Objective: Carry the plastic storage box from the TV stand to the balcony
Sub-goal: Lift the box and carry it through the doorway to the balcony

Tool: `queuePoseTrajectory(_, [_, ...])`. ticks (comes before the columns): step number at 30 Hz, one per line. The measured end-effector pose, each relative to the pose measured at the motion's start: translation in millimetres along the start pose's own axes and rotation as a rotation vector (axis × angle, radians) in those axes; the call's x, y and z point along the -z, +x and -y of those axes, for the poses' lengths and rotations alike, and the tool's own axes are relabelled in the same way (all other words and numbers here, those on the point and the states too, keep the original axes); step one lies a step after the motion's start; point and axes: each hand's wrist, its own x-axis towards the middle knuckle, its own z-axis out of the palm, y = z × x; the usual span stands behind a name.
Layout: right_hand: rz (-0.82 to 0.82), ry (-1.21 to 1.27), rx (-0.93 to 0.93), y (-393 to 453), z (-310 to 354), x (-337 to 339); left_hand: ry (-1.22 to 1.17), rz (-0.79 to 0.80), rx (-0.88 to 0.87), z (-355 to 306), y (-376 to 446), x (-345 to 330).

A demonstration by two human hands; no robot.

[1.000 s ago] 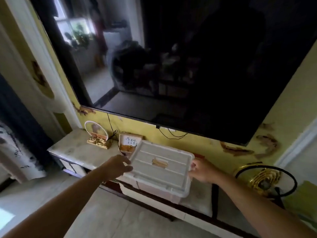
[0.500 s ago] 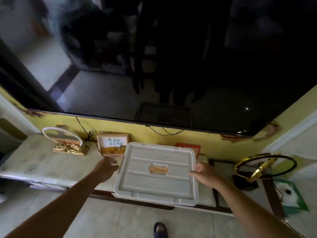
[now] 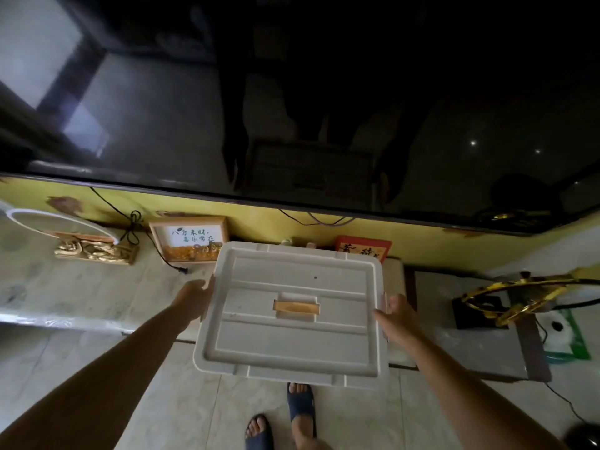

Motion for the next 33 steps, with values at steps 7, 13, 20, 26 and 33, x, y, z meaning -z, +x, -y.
queuePoseTrajectory(7, [-0.031,0.014,-0.096,24.7,-5.6,-27.0,0.057,0.023,0.004,11.7,16.4,-15.4])
queuePoseTrajectory(13, [-0.056,0.053,-0.104,36.6,-7.2,-32.4,0.045,0.022,0.053,16.9,27.0,-20.8])
queuePoseTrajectory(20, [-0.043,0.023,-0.104,40.7,-6.1,-27.8,0.078,0.008,0.056,18.1,23.2,-21.0])
queuePoseTrajectory(26, [-0.123,-0.023,-0.083,31.6,7.5,-23.5,0.022,0.001,0.087,20.7,8.7,-16.4])
queuePoseTrajectory(33, [-0.096,-0.054,0.006,1.9,43.4,-13.7,-0.107,-0.042,0.073,44.3,-44.2,21.1])
